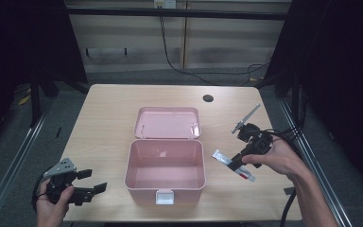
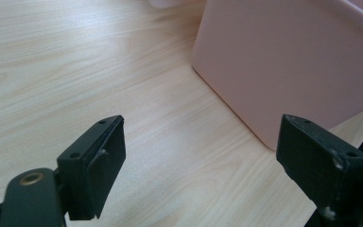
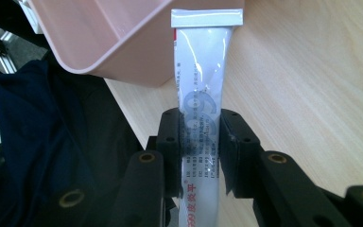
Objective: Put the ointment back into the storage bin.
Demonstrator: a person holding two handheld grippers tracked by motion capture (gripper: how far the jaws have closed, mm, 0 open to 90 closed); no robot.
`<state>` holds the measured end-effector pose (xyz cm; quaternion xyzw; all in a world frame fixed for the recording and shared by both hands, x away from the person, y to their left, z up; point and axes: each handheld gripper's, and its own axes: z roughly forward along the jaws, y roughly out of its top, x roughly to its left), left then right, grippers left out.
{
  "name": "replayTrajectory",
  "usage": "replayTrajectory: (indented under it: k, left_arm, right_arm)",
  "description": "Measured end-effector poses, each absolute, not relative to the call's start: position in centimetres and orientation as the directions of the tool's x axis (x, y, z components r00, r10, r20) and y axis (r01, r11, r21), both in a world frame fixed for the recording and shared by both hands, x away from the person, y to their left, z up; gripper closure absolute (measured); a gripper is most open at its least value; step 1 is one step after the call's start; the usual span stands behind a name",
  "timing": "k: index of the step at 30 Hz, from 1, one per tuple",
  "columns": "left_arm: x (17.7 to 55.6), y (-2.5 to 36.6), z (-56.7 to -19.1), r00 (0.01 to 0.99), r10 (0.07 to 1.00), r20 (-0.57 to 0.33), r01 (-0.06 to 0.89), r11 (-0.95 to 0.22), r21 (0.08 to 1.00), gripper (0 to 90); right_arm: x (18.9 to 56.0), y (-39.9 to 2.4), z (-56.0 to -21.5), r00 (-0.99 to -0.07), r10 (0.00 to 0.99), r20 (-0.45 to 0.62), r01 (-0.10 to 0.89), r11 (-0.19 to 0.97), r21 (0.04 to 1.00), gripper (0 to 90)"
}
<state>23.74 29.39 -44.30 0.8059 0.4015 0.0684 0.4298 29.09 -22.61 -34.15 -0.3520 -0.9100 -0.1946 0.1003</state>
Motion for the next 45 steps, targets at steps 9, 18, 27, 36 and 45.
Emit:
replayTrajectory:
  k: [9, 18, 27, 36, 45]
  left_arm:
    - [23.7, 29.4, -44.3, 0.674, 0.701, -0.232, 0.582, -0.311, 0.751, 16.5]
    - [23.7, 29.4, -44.3, 0.676, 0.700, -0.231, 0.581, -0.313, 0.751, 16.5]
    - [23.7, 29.4, -44.3, 0.676, 0.700, -0.230, 0.581, -0.314, 0.751, 16.5]
    - [23.7, 29.4, -44.3, 0.676, 0.699, -0.231, 0.581, -0.314, 0.751, 16.5]
    - [23.7, 29.4, -44.3, 0.674, 0.699, -0.238, 0.583, -0.306, 0.753, 16.5]
  right_arm:
    - [29.3, -20.9, -32.6, -0.767, 0.567, 0.300, 0.641, 0.706, 0.302, 72.0]
    - [29.6, -19.3, -31.5, -0.796, 0.535, 0.283, 0.604, 0.731, 0.317, 72.0]
    - [30.1, -17.4, -31.1, -0.823, 0.494, 0.281, 0.565, 0.762, 0.315, 72.0]
    - [30.5, -15.5, -31.1, -0.843, 0.464, 0.271, 0.533, 0.791, 0.302, 72.0]
    - [31.0, -12.6, -31.3, -0.875, 0.403, 0.268, 0.472, 0.836, 0.281, 72.1]
